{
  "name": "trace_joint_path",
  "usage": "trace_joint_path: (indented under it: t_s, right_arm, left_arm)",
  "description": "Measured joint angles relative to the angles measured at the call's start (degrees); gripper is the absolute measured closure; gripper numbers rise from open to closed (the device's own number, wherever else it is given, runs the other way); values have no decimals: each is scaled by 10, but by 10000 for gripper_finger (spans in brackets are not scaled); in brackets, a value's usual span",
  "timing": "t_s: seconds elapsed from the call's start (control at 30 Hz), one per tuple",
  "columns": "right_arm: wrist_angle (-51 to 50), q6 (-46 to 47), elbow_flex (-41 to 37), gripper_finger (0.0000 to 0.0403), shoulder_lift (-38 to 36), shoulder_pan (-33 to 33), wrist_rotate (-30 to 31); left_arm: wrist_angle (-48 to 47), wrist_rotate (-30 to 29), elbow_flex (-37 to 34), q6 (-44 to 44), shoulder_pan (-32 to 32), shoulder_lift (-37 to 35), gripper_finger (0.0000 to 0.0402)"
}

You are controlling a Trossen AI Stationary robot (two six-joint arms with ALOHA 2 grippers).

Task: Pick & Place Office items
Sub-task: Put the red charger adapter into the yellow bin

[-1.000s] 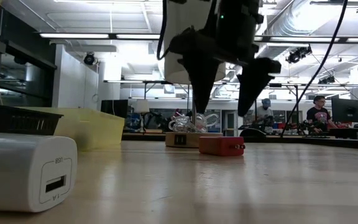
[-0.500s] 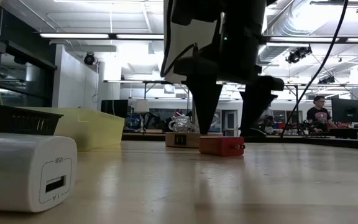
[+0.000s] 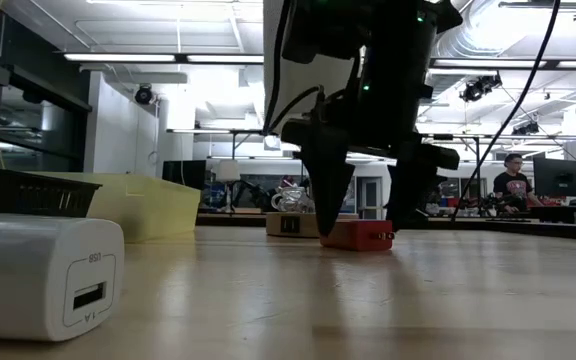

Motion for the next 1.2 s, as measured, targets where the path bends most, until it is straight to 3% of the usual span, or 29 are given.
trace_joint_path:
  t_s: [0.43, 0.87, 1.2]
  right_arm:
    - [0, 3, 0, 5, 0, 0, 18]
    - [14, -11, 0, 59, 0, 1, -11]
    - [14, -21, 0, 66, 0, 1, -16]
  left_arm:
    - [0, 0, 0, 0, 0, 0, 239]
    - [0, 0, 0, 0, 0, 0, 239]
    - [0, 0, 0, 0, 0, 0, 239]
